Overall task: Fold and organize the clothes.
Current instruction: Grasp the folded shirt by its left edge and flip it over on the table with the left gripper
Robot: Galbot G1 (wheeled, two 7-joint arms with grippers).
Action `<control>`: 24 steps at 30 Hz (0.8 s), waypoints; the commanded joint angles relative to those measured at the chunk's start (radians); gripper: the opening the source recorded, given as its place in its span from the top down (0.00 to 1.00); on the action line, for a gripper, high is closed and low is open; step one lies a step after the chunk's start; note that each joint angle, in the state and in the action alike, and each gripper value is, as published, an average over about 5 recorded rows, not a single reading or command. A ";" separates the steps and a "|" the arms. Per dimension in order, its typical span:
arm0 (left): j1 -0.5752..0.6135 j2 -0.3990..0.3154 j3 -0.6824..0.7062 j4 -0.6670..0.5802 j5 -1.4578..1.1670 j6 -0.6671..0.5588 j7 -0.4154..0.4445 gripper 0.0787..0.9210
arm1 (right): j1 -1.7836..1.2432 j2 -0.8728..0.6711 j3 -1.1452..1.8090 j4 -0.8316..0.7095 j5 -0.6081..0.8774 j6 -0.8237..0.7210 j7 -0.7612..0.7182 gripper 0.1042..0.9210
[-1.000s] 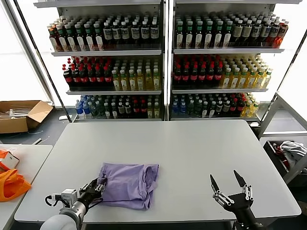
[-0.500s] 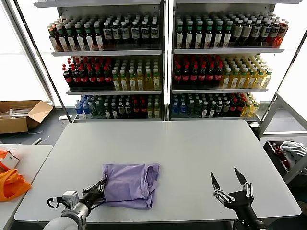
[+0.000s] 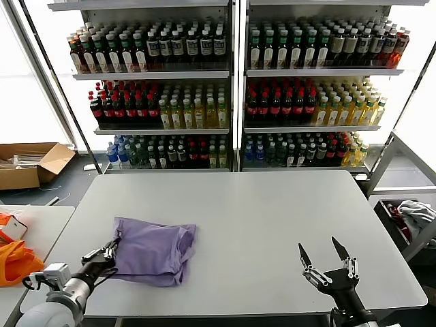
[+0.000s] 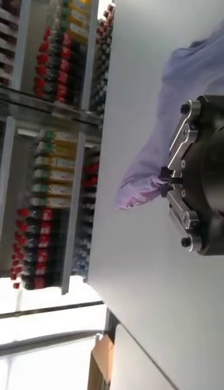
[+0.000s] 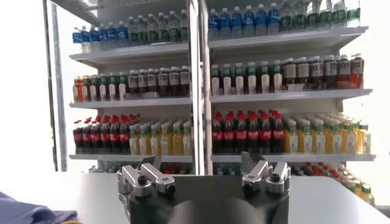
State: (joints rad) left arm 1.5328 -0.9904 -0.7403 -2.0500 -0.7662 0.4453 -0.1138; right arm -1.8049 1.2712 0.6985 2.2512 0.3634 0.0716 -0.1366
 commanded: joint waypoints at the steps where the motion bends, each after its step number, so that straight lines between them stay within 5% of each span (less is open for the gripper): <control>1: 0.081 0.176 -0.371 0.052 -0.113 0.033 0.087 0.97 | 0.001 -0.015 0.002 -0.016 0.018 0.009 0.001 0.12; 7: 0.083 0.290 -0.363 0.046 -0.153 0.084 0.084 0.97 | -0.004 -0.021 0.005 -0.023 0.027 0.018 0.001 0.12; 11: 0.027 0.284 -0.238 -0.066 -0.267 0.125 0.032 0.97 | -0.002 -0.016 0.002 -0.026 0.027 0.022 0.000 0.12; 17: -0.155 0.204 0.291 -0.244 -0.411 0.132 -0.154 0.97 | -0.008 0.010 0.003 -0.027 0.020 0.023 0.000 0.12; 24: -0.508 0.087 0.817 -0.090 -0.615 0.120 -0.386 0.97 | -0.028 0.021 0.018 -0.020 0.008 0.017 0.002 0.12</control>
State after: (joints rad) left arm 1.4229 -0.8111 -0.6700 -2.1660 -1.0946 0.5509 -0.2146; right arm -1.8233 1.2796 0.7109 2.2289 0.3774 0.0920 -0.1359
